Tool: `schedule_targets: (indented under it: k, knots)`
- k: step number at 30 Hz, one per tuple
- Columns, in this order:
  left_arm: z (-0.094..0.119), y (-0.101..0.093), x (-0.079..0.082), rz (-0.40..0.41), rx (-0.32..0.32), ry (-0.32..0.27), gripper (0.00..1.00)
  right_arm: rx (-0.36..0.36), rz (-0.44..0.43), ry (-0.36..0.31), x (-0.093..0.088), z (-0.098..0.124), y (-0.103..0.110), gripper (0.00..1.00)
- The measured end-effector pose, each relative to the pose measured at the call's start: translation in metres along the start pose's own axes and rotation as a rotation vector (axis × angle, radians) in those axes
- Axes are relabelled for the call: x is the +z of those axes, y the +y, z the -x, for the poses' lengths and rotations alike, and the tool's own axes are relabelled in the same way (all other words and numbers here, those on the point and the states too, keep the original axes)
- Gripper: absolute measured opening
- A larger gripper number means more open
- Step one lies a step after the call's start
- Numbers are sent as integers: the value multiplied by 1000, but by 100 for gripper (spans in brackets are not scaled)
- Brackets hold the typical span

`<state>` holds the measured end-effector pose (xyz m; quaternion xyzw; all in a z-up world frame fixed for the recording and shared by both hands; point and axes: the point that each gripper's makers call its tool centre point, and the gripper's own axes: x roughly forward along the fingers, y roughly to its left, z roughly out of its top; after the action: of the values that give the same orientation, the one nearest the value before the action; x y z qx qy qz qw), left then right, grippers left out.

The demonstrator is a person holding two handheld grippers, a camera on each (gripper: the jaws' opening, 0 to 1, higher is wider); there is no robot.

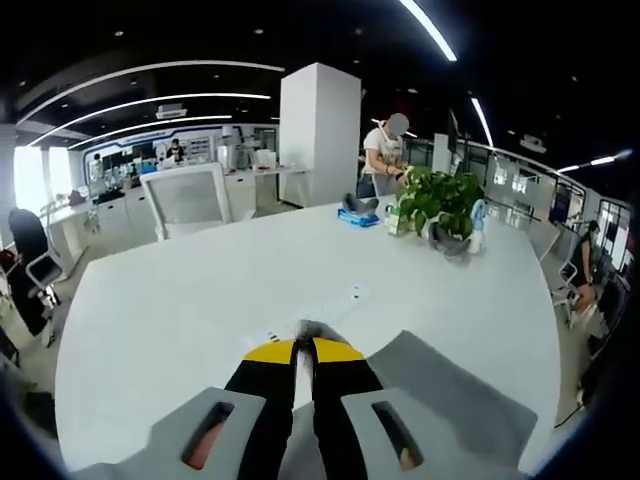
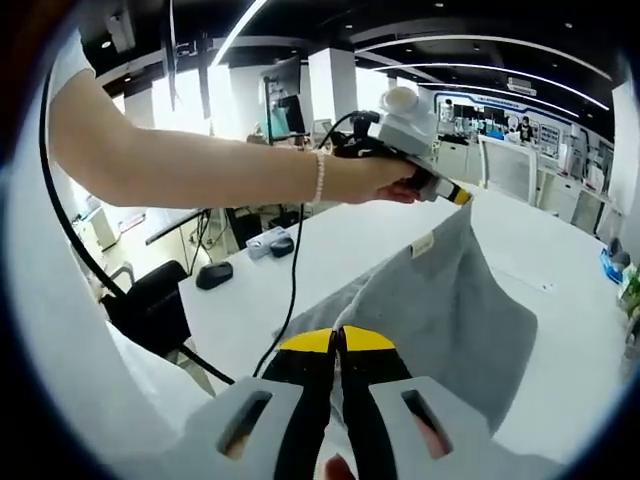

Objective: Fold the towel on the table until its edges align and the towel forms a compact rectangular stack.

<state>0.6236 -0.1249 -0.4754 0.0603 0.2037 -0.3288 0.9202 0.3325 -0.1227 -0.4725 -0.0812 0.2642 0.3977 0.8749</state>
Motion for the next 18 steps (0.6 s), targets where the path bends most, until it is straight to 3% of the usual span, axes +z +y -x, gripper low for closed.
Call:
schedule_targets:
  k: [18]
  knots:
    - [12, 27, -23, 37, 26, 10, 5, 81, 49, 42, 0, -26, 20, 0]
